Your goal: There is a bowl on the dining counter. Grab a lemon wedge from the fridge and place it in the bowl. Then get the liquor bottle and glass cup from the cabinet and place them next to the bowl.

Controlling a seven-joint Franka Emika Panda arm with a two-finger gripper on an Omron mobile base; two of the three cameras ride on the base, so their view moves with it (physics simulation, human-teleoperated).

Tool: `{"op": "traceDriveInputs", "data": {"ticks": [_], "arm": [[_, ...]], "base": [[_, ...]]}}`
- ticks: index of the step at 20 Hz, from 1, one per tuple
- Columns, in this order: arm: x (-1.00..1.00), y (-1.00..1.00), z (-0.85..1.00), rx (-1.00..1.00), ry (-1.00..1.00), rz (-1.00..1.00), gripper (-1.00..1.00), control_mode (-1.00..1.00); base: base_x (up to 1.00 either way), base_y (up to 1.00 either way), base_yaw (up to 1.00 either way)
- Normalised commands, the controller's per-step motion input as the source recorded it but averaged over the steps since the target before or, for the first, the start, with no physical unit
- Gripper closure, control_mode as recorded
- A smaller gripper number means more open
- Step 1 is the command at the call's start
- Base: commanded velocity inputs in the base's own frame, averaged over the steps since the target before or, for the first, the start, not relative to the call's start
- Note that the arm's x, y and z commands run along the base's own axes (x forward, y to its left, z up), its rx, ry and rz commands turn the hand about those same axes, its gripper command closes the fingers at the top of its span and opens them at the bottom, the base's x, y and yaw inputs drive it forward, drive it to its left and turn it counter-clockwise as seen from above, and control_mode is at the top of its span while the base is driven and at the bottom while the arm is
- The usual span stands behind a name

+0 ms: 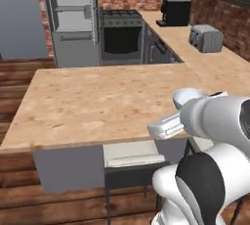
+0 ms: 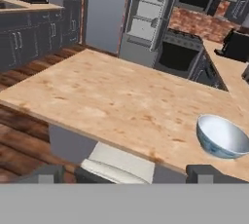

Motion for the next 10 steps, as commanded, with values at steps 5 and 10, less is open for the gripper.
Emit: {"op": "traceDriveInputs", "data": {"ticks": [5, 10], "arm": [[0.0, 0.0, 0.0, 0.0, 0.0, 0.0, -1.0, 1.0], [0.0, 0.0, 0.0, 0.0, 0.0, 0.0, -1.0, 1.0]], "base": [[-0.16, 1.0, 0.5], [-0.09, 0.98, 0.63]]}}
